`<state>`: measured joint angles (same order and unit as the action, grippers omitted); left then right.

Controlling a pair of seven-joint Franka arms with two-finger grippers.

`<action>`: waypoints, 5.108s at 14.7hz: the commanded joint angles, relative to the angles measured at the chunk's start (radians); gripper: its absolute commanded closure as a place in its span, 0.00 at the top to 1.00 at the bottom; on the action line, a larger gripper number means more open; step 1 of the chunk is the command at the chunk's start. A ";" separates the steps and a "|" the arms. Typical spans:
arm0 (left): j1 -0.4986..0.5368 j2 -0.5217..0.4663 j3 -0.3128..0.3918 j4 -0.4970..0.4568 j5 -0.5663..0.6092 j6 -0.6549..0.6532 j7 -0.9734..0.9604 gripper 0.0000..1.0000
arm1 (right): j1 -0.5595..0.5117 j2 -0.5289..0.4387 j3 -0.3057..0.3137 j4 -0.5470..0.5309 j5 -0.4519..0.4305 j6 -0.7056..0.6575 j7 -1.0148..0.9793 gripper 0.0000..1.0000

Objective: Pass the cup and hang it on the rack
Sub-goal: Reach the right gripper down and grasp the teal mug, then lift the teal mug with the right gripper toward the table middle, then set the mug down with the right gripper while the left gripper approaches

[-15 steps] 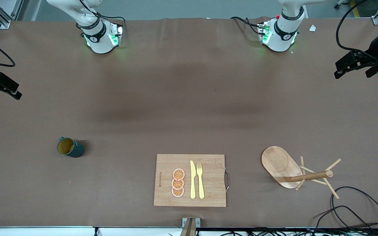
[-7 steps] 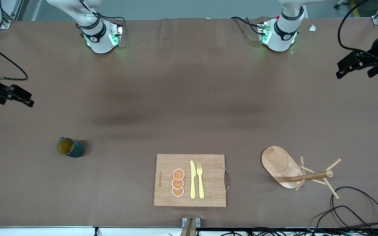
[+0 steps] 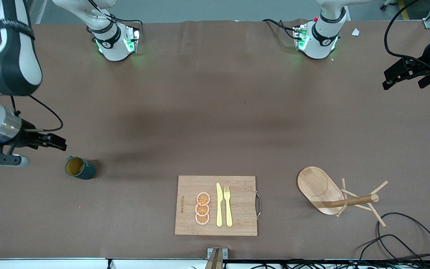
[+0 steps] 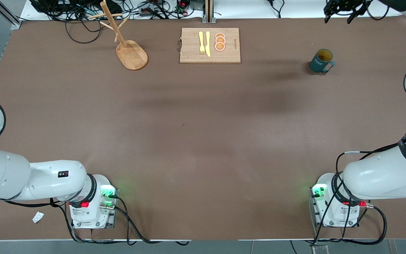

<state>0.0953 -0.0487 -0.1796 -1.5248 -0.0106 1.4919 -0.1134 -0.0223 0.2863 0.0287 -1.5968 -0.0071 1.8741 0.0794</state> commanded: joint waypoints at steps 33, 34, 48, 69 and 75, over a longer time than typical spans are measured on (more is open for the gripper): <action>0.009 0.012 -0.003 0.021 0.018 -0.001 0.009 1.00 | 0.258 0.254 0.063 0.144 0.076 0.034 -0.073 0.02; 0.009 0.012 -0.003 0.020 0.020 -0.001 0.009 1.00 | 0.298 0.254 0.068 0.167 0.120 0.034 -0.051 0.02; 0.007 0.018 -0.001 0.018 0.018 -0.001 0.011 1.00 | 0.774 0.565 0.051 0.495 0.122 0.128 0.476 0.02; -0.023 0.076 -0.267 -0.081 0.097 0.093 -0.435 1.00 | 0.672 0.432 -0.029 0.492 0.128 0.103 0.612 1.00; -0.043 0.117 -0.434 -0.186 0.139 0.264 -0.704 1.00 | 0.344 0.269 -0.047 0.489 0.082 -0.160 0.329 1.00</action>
<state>0.0637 0.0495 -0.5671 -1.6839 0.0979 1.6969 -0.7139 0.4307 0.6201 -0.0370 -1.0571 0.0854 1.7436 0.5054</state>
